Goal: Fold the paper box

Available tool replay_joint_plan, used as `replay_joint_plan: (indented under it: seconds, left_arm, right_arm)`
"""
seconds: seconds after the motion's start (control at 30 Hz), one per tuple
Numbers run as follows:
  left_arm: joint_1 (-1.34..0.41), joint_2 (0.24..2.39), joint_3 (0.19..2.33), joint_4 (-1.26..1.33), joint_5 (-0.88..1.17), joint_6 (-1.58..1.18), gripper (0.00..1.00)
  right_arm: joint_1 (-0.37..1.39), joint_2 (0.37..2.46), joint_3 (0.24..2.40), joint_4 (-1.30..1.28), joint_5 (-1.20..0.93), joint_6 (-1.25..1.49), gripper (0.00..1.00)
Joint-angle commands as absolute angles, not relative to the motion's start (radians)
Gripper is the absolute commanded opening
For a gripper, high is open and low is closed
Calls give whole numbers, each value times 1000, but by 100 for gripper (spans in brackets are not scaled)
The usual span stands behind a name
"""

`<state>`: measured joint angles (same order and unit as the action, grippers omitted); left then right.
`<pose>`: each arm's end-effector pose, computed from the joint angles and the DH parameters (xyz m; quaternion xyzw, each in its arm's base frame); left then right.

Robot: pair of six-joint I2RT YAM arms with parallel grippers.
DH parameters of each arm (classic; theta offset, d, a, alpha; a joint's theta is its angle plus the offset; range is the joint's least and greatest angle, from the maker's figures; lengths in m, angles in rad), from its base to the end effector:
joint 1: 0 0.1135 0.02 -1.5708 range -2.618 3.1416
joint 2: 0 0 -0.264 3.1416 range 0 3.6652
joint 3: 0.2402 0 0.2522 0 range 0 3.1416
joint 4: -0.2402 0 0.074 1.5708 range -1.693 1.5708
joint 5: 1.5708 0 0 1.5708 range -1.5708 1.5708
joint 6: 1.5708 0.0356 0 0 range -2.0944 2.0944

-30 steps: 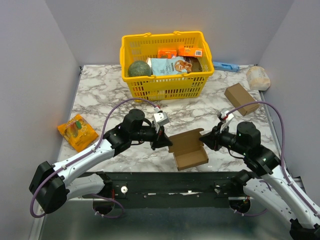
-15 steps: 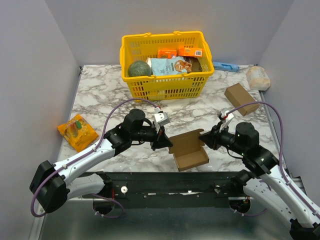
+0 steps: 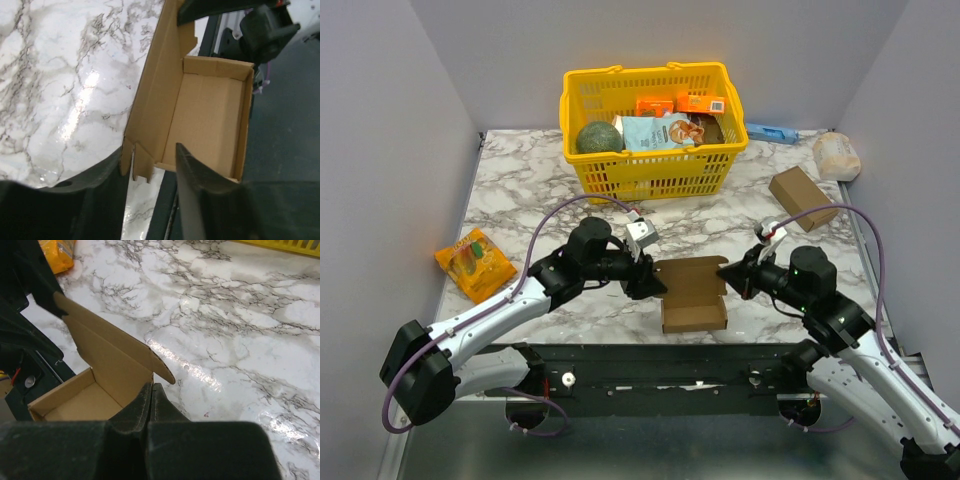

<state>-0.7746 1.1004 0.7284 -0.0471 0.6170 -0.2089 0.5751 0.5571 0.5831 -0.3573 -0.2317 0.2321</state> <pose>0.1603 -0.1857 0.2738 0.3818 0.7212 -0.4695 0.3371 0.1147 0.0841 0.2841 -0.2041 0.7852 0.3131 0.4936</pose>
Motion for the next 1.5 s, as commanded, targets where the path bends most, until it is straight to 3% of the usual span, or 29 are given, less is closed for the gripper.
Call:
replay_joint_plan:
  seconds: [0.0,0.27,0.6,0.63,0.73,1.17,1.47]
  left_arm:
    - [-781,1092,752,-64,503,-219,59]
    - [-781,1077,752,-81,449,-215,49]
    - [-781,1124,758,-22,498,-230,13]
    - [-782,1134,767,-18,499,-232,6]
    - [-787,1176,807,-37,431,-229,0]
    - [-831,1354,867,40,-27,-261,0]
    - [-836,1474,844,196,-178,-264,0]
  right_arm:
    - [580,554,569,-324,-199,227,4]
    - [581,555,569,-324,-196,225,4]
    - [581,581,557,-292,-209,224,4]
    - [580,587,554,-275,-204,225,2]
    - [581,597,532,-212,-157,239,1]
    - [721,840,442,176,339,310,1]
    - [838,1097,449,488,661,360,1]
